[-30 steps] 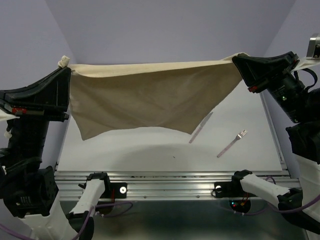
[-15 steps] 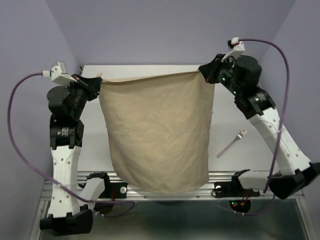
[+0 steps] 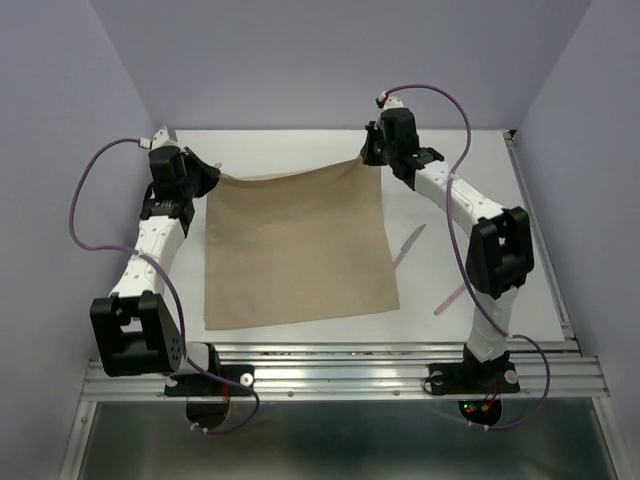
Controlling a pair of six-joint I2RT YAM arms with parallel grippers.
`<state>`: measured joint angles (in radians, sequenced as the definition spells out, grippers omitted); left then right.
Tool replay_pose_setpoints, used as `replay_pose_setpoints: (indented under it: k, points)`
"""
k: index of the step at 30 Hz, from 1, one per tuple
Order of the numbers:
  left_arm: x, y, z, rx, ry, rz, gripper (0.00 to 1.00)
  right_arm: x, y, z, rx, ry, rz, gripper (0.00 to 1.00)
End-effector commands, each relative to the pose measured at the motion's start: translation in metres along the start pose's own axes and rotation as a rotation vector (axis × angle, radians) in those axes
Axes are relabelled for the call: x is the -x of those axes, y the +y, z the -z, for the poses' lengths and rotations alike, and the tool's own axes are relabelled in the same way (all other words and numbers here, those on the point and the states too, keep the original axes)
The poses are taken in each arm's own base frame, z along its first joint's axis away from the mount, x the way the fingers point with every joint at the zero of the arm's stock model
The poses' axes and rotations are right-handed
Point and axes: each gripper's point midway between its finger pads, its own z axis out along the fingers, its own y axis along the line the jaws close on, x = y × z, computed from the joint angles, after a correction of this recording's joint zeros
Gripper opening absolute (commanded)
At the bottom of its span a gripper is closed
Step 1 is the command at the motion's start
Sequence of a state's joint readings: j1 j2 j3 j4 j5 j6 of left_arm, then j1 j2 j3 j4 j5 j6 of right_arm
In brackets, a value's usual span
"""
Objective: Fold the napkin into a case and place the utensils inside
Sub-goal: Flatten out the crumpled napkin at the center of the board.
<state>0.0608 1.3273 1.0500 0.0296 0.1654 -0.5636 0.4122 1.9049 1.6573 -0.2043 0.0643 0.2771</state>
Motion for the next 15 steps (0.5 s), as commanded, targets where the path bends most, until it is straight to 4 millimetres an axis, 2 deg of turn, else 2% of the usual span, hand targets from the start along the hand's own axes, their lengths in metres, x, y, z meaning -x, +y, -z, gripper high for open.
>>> replay_pose_setpoints:
  k: [1, 2, 3, 4, 6, 8, 11, 13, 14, 15]
  points:
    - [0.059, -0.035, -0.012, -0.087, -0.153, -0.052, 0.00, 0.080, 0.001, -0.016, 0.013, -0.202, 0.001, 0.01]
    - [0.053, -0.028, -0.023, -0.066, -0.123, -0.053, 0.00, 0.081, 0.003, -0.022, 0.019, -0.200, 0.000, 0.01]
    - [0.054, -0.029, -0.027, -0.065, -0.114, -0.054, 0.00, 0.072, 0.001, -0.036, 0.018, -0.179, -0.001, 0.01]
    - [0.057, -0.029, -0.035, -0.061, -0.109, -0.061, 0.00, 0.084, 0.000, -0.037, 0.022, -0.199, -0.006, 0.01]
    - [0.055, -0.029, -0.041, -0.059, -0.094, -0.062, 0.00, 0.081, 0.001, -0.046, 0.026, -0.192, -0.019, 0.01]
    - [0.056, -0.030, -0.045, -0.061, -0.087, -0.064, 0.00, 0.086, 0.006, -0.045, 0.046, -0.201, -0.029, 0.01]
    - [0.051, -0.025, -0.050, -0.046, -0.062, -0.073, 0.00, 0.082, 0.009, -0.045, 0.066, -0.185, -0.040, 0.01]
    - [0.050, -0.025, -0.051, -0.044, -0.049, -0.084, 0.00, 0.082, 0.011, -0.035, 0.075, -0.181, -0.045, 0.01]
    - [0.046, -0.022, -0.051, -0.037, -0.035, -0.083, 0.00, 0.079, 0.010, -0.032, 0.074, -0.173, -0.047, 0.01]
    - [0.044, -0.021, -0.051, -0.037, -0.028, -0.085, 0.00, 0.064, 0.006, -0.032, 0.063, -0.141, -0.048, 0.01]
